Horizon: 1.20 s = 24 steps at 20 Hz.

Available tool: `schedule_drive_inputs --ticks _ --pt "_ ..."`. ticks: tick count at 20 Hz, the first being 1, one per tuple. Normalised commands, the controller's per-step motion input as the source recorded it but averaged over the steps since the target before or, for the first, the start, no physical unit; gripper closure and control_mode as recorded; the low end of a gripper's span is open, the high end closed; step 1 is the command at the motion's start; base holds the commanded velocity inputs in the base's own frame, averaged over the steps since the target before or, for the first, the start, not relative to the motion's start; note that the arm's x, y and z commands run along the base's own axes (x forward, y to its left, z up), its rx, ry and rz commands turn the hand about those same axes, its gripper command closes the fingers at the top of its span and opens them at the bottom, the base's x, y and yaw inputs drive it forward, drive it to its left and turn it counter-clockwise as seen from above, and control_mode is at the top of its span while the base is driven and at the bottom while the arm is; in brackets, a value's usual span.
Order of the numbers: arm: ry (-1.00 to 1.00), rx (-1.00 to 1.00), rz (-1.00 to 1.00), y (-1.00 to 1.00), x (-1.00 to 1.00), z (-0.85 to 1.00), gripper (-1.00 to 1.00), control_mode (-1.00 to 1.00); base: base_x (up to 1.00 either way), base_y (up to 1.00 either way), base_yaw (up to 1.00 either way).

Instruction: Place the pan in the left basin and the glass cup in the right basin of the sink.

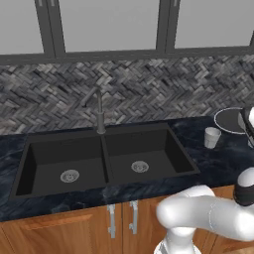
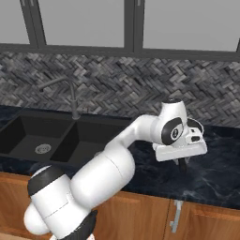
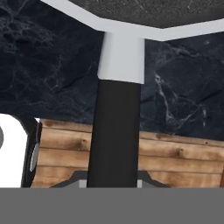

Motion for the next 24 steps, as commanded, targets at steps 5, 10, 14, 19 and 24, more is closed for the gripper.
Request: schedule_drive_inputs --ticks 5,10,14,19,24 --pt "0.0 -0.02 0.0 0.35 0.0 0.12 1.0 -1.0 0.0 0.0 0.0" --pt "0.0 0.0 0.03 0.29 0.0 0.16 1.0 -1.0 0.0 0.0 0.0" --pt "0.02 0.0 0.05 0.26 0.0 0.14 1.0 -1.0 0.0 0.0 0.0" --pt "0.08 0.0 0.05 0.3 0.0 0.08 1.0 -1.0 0.0 0.0 0.0" --pt "0.06 0.0 0.07 0.22 -0.04 0.05 1.0 -1.0 0.0 0.0 0.0"
